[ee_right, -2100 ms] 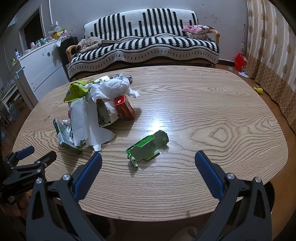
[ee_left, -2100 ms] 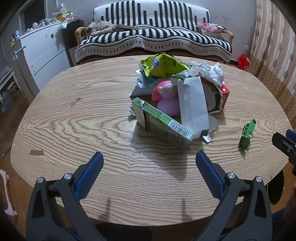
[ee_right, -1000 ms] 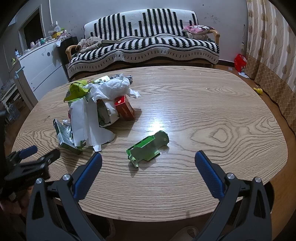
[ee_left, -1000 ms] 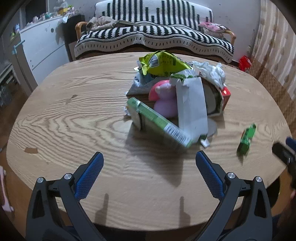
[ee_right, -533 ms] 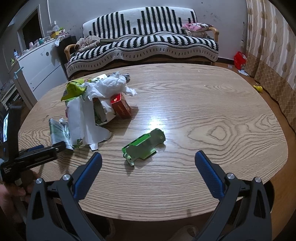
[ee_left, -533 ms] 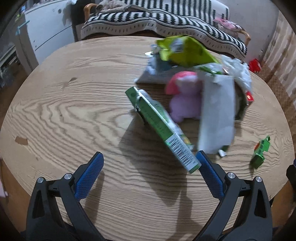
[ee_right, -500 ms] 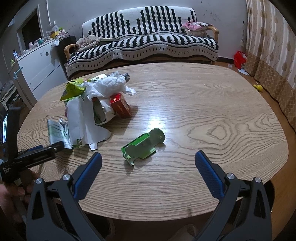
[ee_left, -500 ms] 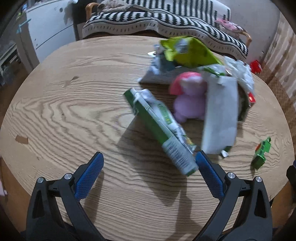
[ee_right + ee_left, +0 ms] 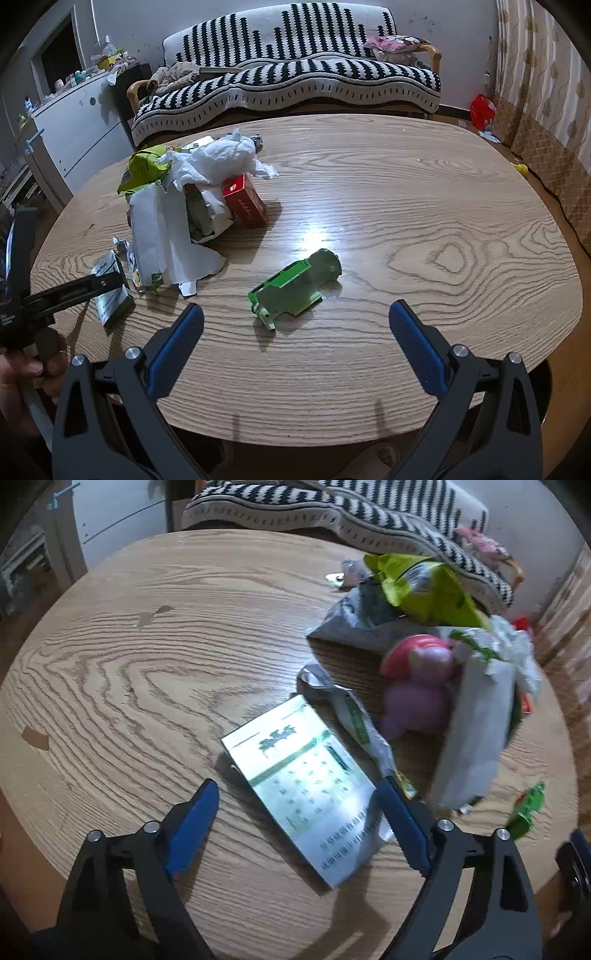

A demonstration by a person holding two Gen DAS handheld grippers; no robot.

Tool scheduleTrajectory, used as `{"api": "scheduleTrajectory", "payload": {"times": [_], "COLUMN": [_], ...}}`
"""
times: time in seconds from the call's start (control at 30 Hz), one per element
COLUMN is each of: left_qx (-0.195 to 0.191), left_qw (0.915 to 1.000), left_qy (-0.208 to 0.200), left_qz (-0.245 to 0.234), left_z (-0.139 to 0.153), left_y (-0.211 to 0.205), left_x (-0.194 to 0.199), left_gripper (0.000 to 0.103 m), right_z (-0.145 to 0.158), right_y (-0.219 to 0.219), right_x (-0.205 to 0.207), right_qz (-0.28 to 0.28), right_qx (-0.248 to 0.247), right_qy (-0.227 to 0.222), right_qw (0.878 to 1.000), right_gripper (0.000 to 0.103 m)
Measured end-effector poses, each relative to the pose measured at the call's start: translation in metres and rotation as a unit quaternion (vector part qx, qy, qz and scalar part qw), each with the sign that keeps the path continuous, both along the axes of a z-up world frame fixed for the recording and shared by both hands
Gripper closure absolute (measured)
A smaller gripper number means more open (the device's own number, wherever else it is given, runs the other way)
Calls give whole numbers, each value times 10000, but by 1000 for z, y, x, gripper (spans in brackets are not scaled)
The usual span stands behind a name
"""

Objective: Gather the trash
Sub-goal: 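Grasp the white-green cigarette pack with the left gripper while the right grasps the green toy car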

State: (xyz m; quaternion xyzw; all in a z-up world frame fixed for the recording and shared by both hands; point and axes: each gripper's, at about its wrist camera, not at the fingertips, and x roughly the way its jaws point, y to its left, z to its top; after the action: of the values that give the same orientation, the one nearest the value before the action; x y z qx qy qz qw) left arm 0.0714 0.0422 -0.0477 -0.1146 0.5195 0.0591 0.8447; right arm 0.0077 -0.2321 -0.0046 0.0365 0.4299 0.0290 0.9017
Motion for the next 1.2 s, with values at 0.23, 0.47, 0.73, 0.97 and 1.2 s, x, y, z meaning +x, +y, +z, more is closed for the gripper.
{"api": "scheduleTrajectory", "payload": {"times": [0.23,0.47,0.73,0.97,1.2], "left_qx": [122,-276,-1049,-989,-871], "left_qw": [9995,9992,9943,9941,9907], "left_qy": [-30,-268,-135,104,425], "left_qz": [281,78,129,441,958], "left_z": [-4,1,0,5,0], "left_y": [2,15,32,11,2], "left_x": [16,4,5,25,42], "left_gripper": [12,76,47,18,19], "right_z": [-2,-9,-11,-9,-3], "right_y": [-3,-13,-4,4,-6], "right_x": [1,4,7,8,5], "right_qz": [-30,-165,-78,21,30], "right_qx": [-59,21,-33,-86,28], "right_qy": [52,149,198,182,106], "right_qw": [10000,9998,9998,9998,9999], "right_gripper": [6,6,6,6,6]}}
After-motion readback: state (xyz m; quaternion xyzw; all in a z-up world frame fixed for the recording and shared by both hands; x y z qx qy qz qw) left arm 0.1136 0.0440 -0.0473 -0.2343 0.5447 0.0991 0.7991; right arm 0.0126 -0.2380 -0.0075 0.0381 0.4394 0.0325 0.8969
